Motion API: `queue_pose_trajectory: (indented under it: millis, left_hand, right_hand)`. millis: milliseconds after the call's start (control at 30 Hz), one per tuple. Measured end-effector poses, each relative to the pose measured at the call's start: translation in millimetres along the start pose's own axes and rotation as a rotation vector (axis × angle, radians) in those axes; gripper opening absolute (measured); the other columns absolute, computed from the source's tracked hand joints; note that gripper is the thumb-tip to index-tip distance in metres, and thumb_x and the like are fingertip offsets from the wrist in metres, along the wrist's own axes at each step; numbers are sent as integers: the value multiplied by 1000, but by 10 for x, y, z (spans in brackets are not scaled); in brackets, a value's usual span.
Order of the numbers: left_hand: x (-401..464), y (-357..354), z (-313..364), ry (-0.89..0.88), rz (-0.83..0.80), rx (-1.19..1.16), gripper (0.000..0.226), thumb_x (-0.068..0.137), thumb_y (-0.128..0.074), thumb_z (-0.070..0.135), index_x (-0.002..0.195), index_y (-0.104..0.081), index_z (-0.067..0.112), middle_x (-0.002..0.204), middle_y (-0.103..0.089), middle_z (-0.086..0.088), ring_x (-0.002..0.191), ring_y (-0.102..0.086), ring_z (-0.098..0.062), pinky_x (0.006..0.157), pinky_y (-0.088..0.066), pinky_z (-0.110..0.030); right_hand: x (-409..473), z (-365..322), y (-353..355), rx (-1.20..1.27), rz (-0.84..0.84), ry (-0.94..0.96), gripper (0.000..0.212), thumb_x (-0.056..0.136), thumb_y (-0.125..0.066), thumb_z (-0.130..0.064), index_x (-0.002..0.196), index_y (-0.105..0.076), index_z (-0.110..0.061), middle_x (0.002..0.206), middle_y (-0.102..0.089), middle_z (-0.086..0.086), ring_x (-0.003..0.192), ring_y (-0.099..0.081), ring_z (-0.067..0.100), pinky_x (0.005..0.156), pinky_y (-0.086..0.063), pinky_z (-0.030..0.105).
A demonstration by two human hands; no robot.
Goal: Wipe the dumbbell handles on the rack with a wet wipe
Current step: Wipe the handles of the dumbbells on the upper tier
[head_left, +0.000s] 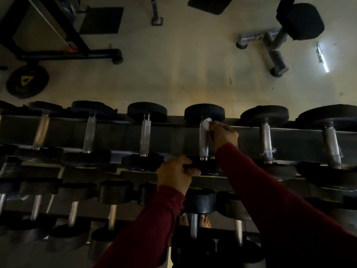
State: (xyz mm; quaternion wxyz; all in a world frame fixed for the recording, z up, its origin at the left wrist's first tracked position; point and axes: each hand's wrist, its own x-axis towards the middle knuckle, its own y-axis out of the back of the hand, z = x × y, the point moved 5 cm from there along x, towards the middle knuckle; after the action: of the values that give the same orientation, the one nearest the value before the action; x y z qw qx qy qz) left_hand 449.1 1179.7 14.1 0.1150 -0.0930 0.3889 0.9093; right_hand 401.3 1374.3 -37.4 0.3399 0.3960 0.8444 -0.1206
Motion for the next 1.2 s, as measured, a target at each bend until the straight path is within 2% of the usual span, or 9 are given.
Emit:
queue_pose_trajectory:
  millis: [100,367,500,600,700,867,933,1100,1200]
  left_hand:
    - [15,0,13,-12,-3,42,33,68,-86,37,97,-74,25,103,-71,9,91,-67,-8,86,-55,-31]
    - [-11,11,24,12,-1,0,33,67,-87,36,95,-74,25,100,-71,9,87,-65,-8,84,-54,-30]
    - [-15,29,32,17,-16,17,33,69,-86,35,98,-74,23,101,-69,9,87,-65,-8,82,-53,-24]
    - [-7,30,20,26,-21,5,33,67,-87,35,95,-74,24,100,-70,7,86,-66,-11,83,-55,-31]
    - [-6,28,20,42,-18,-25,32,66,-87,34,93,-74,24,99,-70,7,85,-66,-10,83,-55,-32]
    - [-8,44,28,59,-23,-40,31,66,-88,33,93,-74,25,98,-69,11,86,-63,-5,81,-51,-21]
    - [-6,38,21,55,-26,-49,32,65,-88,34,92,-74,25,98,-69,11,86,-64,-5,81,-53,-23]
    - [-3,29,6,23,-21,-40,32,66,-87,33,93,-74,24,99,-71,9,83,-66,-6,80,-56,-27]
    - [10,34,8,21,-32,-27,32,66,-87,35,93,-74,24,99,-70,10,84,-65,-6,80,-54,-24]
  right_hand:
    - [-93,-79,13,-7,29,133,13,78,-80,-21,90,-76,-18,86,-72,-6,80,-67,5,68,-53,18]
    - [146,100,-79,197,-196,-202,37,70,-85,-17,105,-74,-9,104,-75,10,89,-74,21,77,-60,32]
    - [-53,-120,-35,-162,83,328,10,79,-80,-20,88,-77,-18,86,-74,-8,77,-68,1,70,-53,12]
    - [-235,-252,-133,-571,52,778,8,87,-73,-26,89,-75,-19,86,-73,-7,74,-65,1,77,-48,10]
    - [-212,-174,-303,-1091,-108,1094,12,96,-60,-21,100,-71,-18,100,-68,4,89,-64,14,83,-50,24]
    - [-240,-94,-561,-1422,-288,1193,24,100,-48,-16,116,-66,-16,119,-60,9,100,-59,17,80,-54,29]
    - [-298,-159,-491,-1399,-254,1225,22,98,-53,-15,115,-67,-16,115,-64,9,112,-58,24,84,-57,36]
    - [-276,-251,-231,-1070,-83,1170,12,95,-58,-18,101,-68,-20,102,-68,4,100,-63,21,84,-56,35]
    - [-322,-206,-339,-1263,-141,1200,19,94,-58,-14,111,-67,-16,111,-67,6,115,-55,26,89,-55,39]
